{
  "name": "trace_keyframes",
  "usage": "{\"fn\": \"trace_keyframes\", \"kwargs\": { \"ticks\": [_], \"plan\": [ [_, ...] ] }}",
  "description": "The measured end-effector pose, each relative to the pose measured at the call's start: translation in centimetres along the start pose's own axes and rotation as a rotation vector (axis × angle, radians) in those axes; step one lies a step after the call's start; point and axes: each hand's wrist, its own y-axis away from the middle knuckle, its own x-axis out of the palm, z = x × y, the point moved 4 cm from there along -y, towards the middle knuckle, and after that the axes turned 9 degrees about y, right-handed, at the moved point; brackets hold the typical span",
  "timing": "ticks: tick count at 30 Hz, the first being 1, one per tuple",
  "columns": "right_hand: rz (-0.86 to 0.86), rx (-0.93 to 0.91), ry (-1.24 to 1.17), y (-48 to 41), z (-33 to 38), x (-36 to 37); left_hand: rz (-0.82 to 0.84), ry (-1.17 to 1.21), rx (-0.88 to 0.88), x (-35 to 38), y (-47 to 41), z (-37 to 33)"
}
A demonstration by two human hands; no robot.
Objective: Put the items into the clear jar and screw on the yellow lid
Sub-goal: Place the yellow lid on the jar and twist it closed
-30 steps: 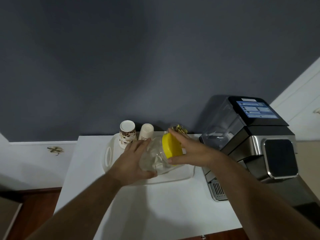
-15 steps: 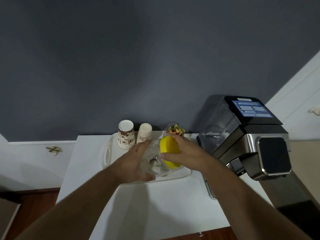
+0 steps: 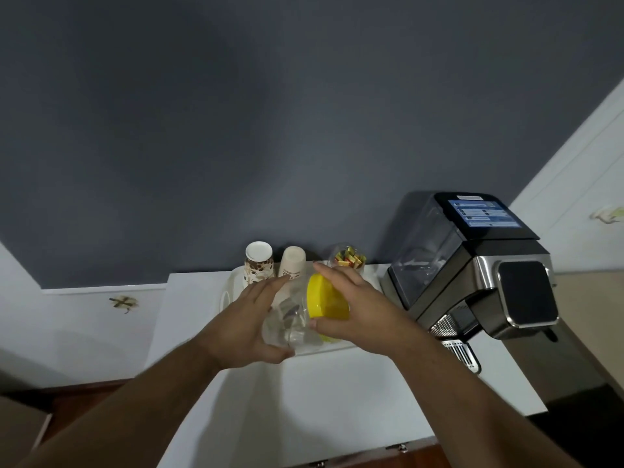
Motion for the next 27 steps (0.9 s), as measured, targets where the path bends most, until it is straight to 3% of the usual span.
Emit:
{"fn": "trace_keyframes", "kwargs": {
  "ticks": [14, 21, 27],
  "plan": [
    [-0.011, -0.088, -0.054, 2.4, 3.6, -2.9, -0.069, 0.001, 0.09, -3.5, 2.2, -3.0],
    [-0.054, -0.01, 0.041, 3.0, 4.9, -3.1, -0.022, 0.112, 0.033, -3.5, 3.1, -3.1],
    [0.089, -0.227, 0.145, 3.2, 6.1, -4.4, 0.028, 0.235, 0.029, -3.0, 4.0, -3.2]
  ]
}}
